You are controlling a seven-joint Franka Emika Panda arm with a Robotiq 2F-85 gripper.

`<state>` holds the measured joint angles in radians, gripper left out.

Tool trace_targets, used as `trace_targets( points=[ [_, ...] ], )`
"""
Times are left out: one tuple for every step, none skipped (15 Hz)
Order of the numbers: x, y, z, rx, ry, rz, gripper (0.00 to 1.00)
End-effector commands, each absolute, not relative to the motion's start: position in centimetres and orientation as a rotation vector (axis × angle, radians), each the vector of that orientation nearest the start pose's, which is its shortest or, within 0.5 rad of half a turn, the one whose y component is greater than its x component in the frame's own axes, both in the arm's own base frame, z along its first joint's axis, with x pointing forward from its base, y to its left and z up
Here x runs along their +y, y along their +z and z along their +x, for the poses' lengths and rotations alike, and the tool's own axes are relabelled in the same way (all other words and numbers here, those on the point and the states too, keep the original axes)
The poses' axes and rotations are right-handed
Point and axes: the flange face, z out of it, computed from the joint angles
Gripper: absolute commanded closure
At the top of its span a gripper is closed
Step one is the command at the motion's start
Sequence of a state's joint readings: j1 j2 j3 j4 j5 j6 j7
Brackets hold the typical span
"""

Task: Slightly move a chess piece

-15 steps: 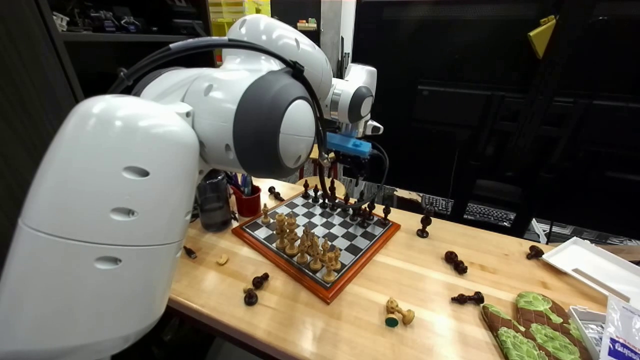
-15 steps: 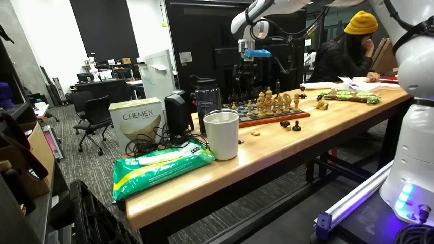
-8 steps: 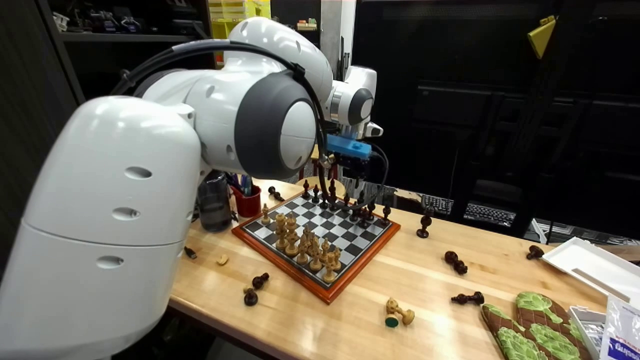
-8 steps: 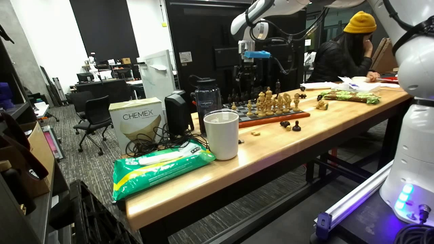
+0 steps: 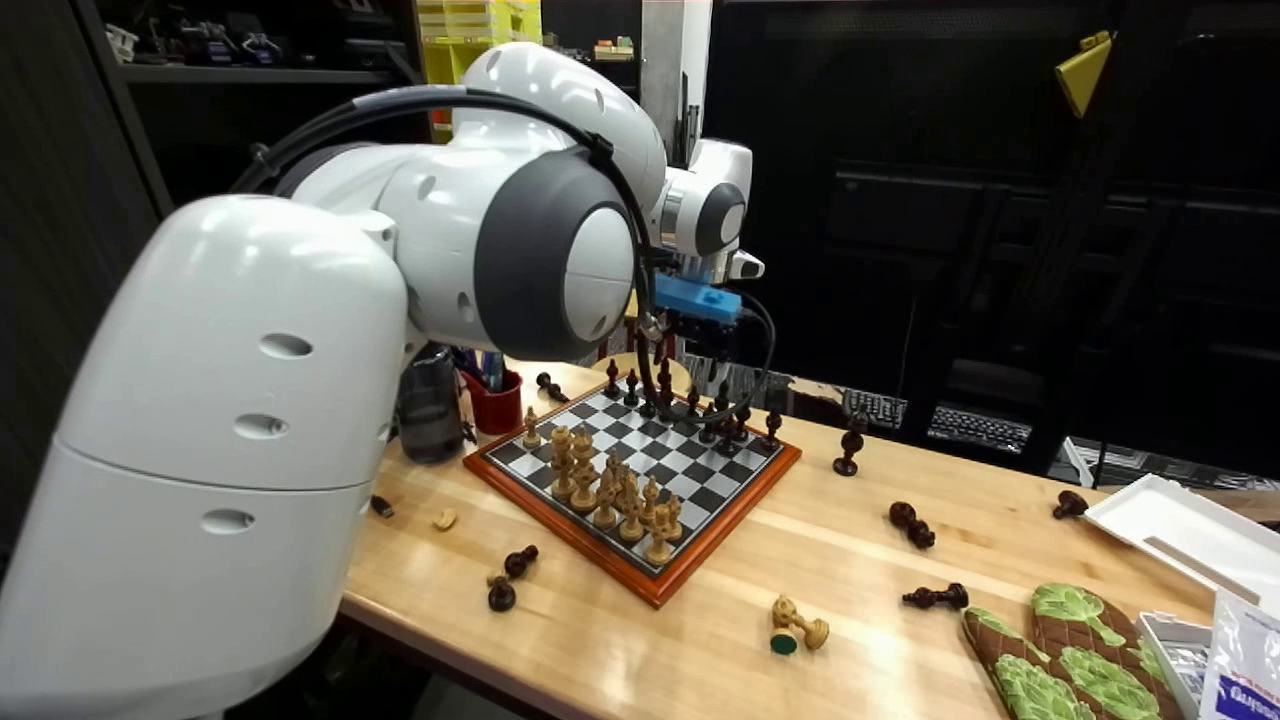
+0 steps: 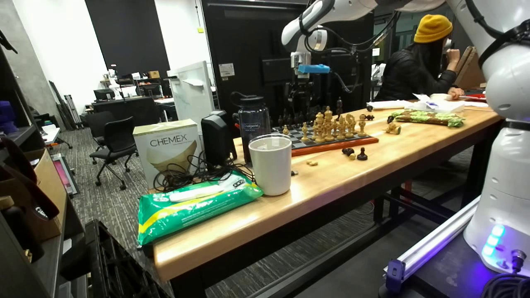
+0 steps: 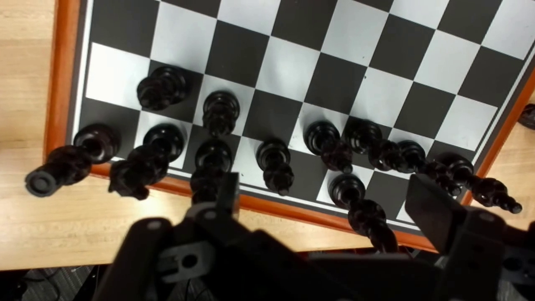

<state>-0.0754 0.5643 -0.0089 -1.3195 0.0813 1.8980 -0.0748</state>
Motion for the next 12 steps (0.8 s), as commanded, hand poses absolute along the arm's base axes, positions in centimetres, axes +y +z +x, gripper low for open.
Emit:
trace_targets(
  points=[
    [-5.2,41.46,71.67,0.035,-0.032,-3.074,0.0],
    [-5.2,41.48,71.67,0.034,-0.033,-3.074,0.07],
    [-5.2,41.5,71.65,0.034,-0.035,-3.074,0.13],
    [-5.22,41.5,71.65,0.035,-0.036,-3.074,0.32],
    [-5.22,41.49,71.63,0.035,-0.036,-3.074,0.39],
    [-5.21,41.49,71.64,0.035,-0.036,-3.074,0.46],
    [-5.21,41.46,71.65,0.035,-0.035,-3.074,0.5],
    [-5.2,41.45,71.67,0.034,-0.035,-3.074,0.5],
    [-5.21,41.39,71.7,0.034,-0.032,-3.074,0.5],
    [-5.28,41.3,71.78,0.036,-0.029,-3.073,0.48],
    [-5.36,41.24,71.84,0.038,-0.03,-3.074,0.43],
    [-5.45,41.08,71.93,0.038,-0.026,-3.072,0.43]
  ],
)
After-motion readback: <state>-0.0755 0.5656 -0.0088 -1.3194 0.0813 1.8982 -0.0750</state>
